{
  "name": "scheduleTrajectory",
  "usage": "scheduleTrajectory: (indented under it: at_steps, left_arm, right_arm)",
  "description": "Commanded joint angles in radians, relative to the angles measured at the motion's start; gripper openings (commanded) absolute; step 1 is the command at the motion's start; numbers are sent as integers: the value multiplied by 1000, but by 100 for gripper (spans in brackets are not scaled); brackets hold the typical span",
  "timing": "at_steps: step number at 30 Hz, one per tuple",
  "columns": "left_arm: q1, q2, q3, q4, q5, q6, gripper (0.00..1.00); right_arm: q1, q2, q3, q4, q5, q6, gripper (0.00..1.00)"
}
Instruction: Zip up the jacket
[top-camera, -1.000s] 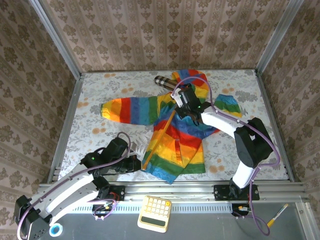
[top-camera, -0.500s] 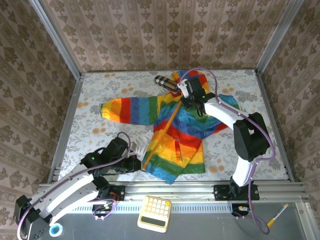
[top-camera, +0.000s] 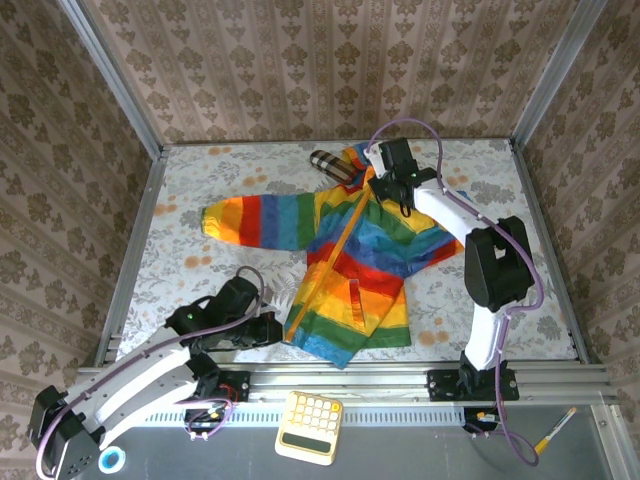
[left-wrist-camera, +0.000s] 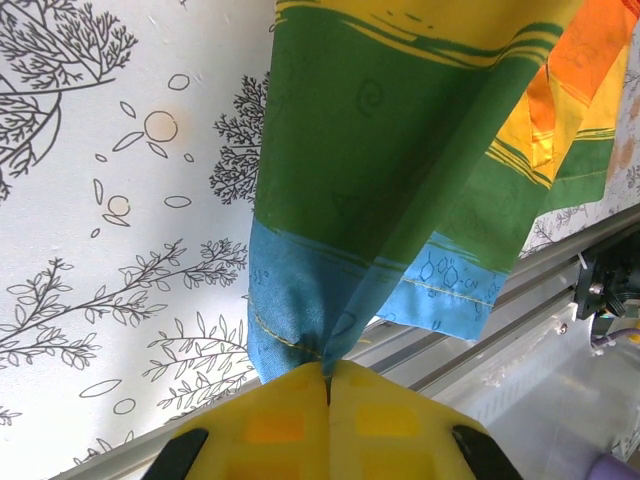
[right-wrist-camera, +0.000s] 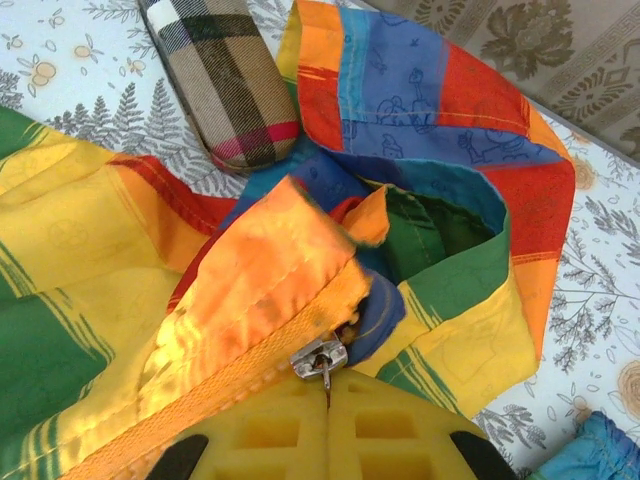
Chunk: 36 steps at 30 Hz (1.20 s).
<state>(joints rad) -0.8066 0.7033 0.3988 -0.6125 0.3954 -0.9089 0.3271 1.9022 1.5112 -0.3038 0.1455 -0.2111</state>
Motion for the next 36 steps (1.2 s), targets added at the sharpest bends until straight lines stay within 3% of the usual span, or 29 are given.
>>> scheduleTrajectory:
  at_steps: [1, 17, 28, 29, 30, 32, 34, 36]
  left_arm:
    - [-5, 16, -14, -44, 14, -7, 0]
    - [16, 88, -31, 33, 30, 2, 0]
    - [104, 248, 101, 9, -21, 168, 2]
    - [118, 247, 109, 0, -27, 178, 10]
    - [124, 243, 118, -10, -38, 182, 19]
    - [139, 222, 141, -38, -64, 196, 36]
    - [150, 197, 168, -64, -85, 213, 43]
    - [159, 166, 192, -85, -105, 229, 46]
  right_arm:
    - [-22, 28, 67, -10, 20, 0, 0]
    - [-45, 86, 192, -77, 68, 5, 0]
    - [-60, -20, 123, -71, 144, 15, 0]
    - [-62, -30, 118, -76, 157, 18, 2]
    - [-63, -38, 113, -81, 168, 23, 11]
    - [-63, -60, 104, -95, 180, 41, 39]
    - [-65, -88, 89, -104, 167, 53, 49]
    - [-64, -121, 66, -103, 150, 69, 52]
